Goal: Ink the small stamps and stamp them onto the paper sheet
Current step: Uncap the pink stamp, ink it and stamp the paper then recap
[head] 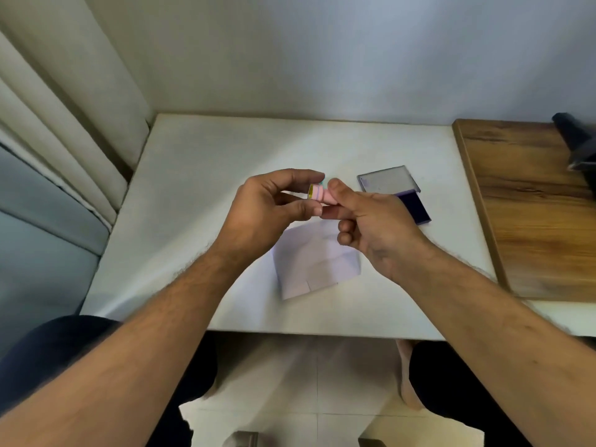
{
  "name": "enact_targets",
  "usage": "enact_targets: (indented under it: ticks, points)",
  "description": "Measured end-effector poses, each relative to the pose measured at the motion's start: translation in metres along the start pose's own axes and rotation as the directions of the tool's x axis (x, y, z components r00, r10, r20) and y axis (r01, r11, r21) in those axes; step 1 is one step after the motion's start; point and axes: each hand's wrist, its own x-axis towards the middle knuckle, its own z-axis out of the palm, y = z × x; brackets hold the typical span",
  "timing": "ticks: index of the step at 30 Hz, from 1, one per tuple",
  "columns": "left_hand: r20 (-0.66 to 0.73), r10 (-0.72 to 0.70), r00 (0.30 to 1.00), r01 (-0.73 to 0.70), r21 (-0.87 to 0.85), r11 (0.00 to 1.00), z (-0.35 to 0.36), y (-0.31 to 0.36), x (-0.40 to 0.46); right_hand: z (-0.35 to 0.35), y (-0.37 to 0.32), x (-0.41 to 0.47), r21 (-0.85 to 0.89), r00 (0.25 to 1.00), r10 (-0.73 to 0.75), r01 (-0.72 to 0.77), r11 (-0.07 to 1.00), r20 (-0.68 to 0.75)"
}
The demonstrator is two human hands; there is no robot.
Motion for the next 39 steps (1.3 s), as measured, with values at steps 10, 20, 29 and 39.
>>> enact_targets:
  ticks: [10,20,29,39]
  points:
    - [-0.023,0.069,0.997,-0.071,-0.079,0.994,0.004,-0.012,0.017,-0.009,-0.006,0.018,0.012,0.999,-0.013,0.013,1.0,0.031]
    - [-0.049,0.039,0.998,-0.044,-0.109,0.993,-0.007,-0.015,0.021,-0.002,-0.007,0.019,0.044,0.988,-0.088,0.083,0.996,0.124]
    - [-0.026,0.011,1.0,-0.013,-0.095,0.995,-0.012,-0.011,0.024,-0.004,-0.005,0.024,0.077,0.979,-0.134,0.123,0.989,0.152]
    - [-0.023,0.012,1.0,-0.014,-0.074,0.997,-0.023,-0.008,0.025,0.004,-0.002,0.018,0.022,0.953,-0.286,0.285,0.958,0.104]
